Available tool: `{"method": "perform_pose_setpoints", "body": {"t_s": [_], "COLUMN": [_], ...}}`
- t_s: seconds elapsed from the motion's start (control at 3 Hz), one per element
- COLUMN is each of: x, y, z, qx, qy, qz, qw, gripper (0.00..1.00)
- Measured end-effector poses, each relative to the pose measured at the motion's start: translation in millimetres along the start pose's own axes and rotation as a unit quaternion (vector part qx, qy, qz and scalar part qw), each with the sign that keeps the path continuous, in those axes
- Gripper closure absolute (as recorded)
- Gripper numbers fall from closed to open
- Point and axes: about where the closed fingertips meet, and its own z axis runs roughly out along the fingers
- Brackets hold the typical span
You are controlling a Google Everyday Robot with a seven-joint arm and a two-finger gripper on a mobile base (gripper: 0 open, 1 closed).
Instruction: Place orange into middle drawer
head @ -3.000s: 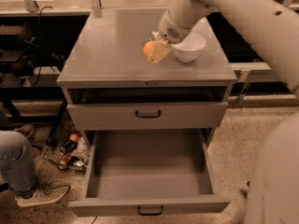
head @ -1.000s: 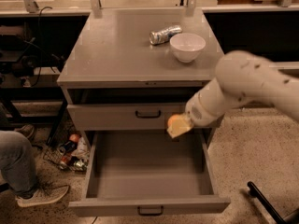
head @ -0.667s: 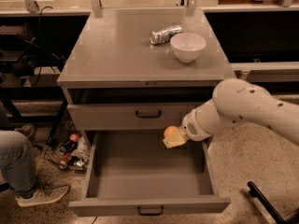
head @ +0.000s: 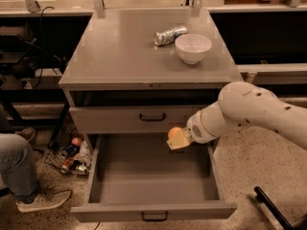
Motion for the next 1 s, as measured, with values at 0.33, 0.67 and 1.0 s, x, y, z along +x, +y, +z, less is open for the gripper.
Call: {"method": "perform_pose_setpoints", "body": {"t_s": [0.33, 0.67, 1.0], "x": [5.5, 30.1, 66.9], "y": [0.3, -1.0, -14.5], "z": [8.9, 43.5, 94.0], "qx": [-0.005, 0.000, 0.012], "qy": [0.003, 0.021, 0.014], "qz": [0.008, 0.025, 0.069], "qw": [1.0000, 0.9995, 0.9975], "gripper": [1.00, 1.00, 1.00]}}
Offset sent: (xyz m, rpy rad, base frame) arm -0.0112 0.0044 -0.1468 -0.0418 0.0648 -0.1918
